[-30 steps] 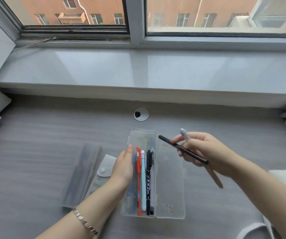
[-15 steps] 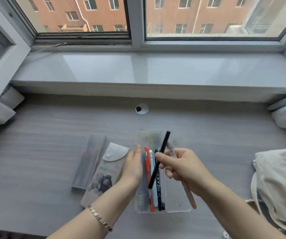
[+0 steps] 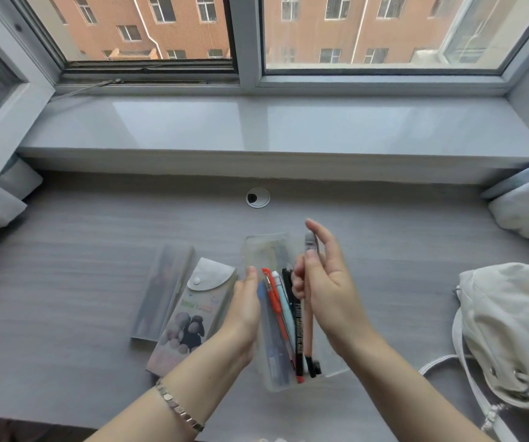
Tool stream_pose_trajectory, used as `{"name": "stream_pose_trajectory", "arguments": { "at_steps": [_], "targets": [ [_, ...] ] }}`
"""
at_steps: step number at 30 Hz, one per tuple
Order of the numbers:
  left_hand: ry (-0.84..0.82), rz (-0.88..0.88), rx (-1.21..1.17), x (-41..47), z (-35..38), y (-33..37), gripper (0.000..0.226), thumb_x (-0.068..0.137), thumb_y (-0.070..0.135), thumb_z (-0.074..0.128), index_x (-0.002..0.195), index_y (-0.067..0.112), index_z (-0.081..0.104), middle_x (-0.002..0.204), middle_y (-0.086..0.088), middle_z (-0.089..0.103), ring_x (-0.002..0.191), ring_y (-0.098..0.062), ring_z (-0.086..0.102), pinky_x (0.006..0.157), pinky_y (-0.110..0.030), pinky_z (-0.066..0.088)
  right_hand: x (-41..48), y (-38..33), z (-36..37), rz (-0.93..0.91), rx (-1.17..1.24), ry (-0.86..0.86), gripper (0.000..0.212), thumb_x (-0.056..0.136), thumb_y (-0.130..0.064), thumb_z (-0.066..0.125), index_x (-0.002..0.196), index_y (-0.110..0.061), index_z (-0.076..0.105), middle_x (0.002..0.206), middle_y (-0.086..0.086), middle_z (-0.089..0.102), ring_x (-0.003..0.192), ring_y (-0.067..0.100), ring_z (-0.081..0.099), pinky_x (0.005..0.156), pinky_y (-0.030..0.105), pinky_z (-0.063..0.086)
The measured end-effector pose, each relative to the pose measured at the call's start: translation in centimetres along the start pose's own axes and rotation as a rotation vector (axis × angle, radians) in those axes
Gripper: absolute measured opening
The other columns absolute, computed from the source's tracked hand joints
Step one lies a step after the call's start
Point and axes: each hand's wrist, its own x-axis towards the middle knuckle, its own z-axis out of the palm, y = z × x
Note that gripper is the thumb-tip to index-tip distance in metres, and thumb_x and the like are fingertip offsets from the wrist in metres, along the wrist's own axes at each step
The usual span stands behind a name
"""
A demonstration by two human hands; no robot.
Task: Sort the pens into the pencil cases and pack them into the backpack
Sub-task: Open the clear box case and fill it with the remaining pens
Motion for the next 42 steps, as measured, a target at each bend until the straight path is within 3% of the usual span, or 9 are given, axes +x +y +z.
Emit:
{"name": "stream_pose_trajectory", "arguments": {
  "at_steps": [3,5,9,12,15,18,23,36,42],
  "targets": [
    [-0.018,-0.003,-0.056,-2.2,0.8,1.2,0.074,0.065,0.076,0.046,0.117,0.025,0.057,0.12,-0.006,0.064,0.109,-0.021,0.061,0.097,-0.045,0.046,-0.1,0.9,1.5,-0.031,0.016,-0.021,0.041,0.096,-0.002,0.035,0.104,-0.041,0.046,0.074,-0.002,0.051,0.065,0.006,0.052,0.067,0.019,0.047],
    [-0.05,0.035,-0.081,-3.5,1.4,2.0,0.041,0.089,0.056,0.039,0.095,0.026,0.067,0.101,-0.003,0.07,0.095,-0.018,0.065,0.078,-0.035,0.051,-0.2,2.0,2.2,-0.034,-0.065,-0.018,0.04,0.095,-0.001,0.038,0.102,-0.04,0.046,0.081,-0.002,0.054,0.075,0.008,0.056,0.075,0.019,0.048],
    [-0.123,0.01,-0.157,-3.9,1.8,2.0,0.039,0.098,0.04,0.033,0.089,0.018,0.064,0.085,-0.003,0.069,0.083,-0.015,0.064,0.068,-0.029,0.047,-0.7,4.0,2.0,-0.199,-0.488,-0.019,0.031,0.089,-0.012,0.05,0.119,-0.02,0.051,0.111,-0.006,0.053,0.108,0.006,0.05,0.097,0.019,0.039],
    [-0.108,-0.02,-0.168,-3.5,1.4,2.2,0.045,0.097,0.045,0.032,0.091,0.014,0.065,0.083,-0.005,0.072,0.088,-0.018,0.065,0.076,-0.031,0.049,-0.7,4.3,1.4,-0.457,-0.686,-0.02,0.039,0.086,-0.024,0.047,0.119,-0.004,0.054,0.115,0.001,0.049,0.115,0.009,0.041,0.105,0.011,0.026],
    [-0.05,-0.075,-0.12,-3.0,1.3,2.4,0.058,0.094,0.055,0.028,0.101,0.011,0.066,0.093,-0.013,0.071,0.091,-0.027,0.066,0.084,-0.038,0.051,0.5,4.6,-1.3,-0.552,-0.834,0.188,0.034,0.086,-0.024,0.048,0.11,-0.004,0.061,0.109,0.008,0.054,0.11,0.018,0.041,0.102,0.009,0.022],
    [0.0,-0.075,-0.052,-2.6,1.2,2.2,0.061,0.095,0.054,0.025,0.109,0.01,0.064,0.097,-0.015,0.07,0.087,-0.029,0.067,0.076,-0.036,0.053,1.5,4.8,-5.3,-0.296,-1.03,0.433,0.022,0.083,-0.019,0.055,0.099,-0.01,0.067,0.099,0.015,0.056,0.1,0.029,0.046,0.09,0.03,0.034],
    [0.018,-0.065,-0.04,-2.7,1.2,1.7,0.061,0.095,0.054,0.024,0.12,0.009,0.057,0.11,-0.015,0.066,0.088,-0.022,0.064,0.061,-0.029,0.047,1.4,5.0,-8.0,0.157,-1.216,0.175,0.026,0.088,-0.032,0.057,0.107,-0.016,0.064,0.113,0.006,0.057,0.107,0.025,0.055,0.087,0.034,0.044],
    [0.056,0.04,-0.084,-3.3,1.5,1.0,0.058,0.093,0.057,0.028,0.122,0.014,0.055,0.115,-0.011,0.065,0.106,-0.025,0.062,0.098,-0.044,0.046,0.6,5.0,-5.9,0.136,-1.307,0.232,0.036,0.092,-0.034,0.048,0.122,-0.014,0.049,0.122,0.004,0.051,0.11,0.022,0.054,0.084,0.031,0.044],
    [0.042,0.044,-0.09,-3.8,1.7,0.7,0.06,0.09,0.061,0.029,0.132,0.021,0.047,0.128,-0.006,0.058,0.119,-0.024,0.054,0.105,-0.048,0.039,0.9,5.6,-6.1,0.223,-1.243,0.186,0.027,0.089,-0.035,0.053,0.098,-0.011,0.064,0.115,0.007,0.052,0.111,0.023,0.048,0.092,0.033,0.039]
  ]
}}
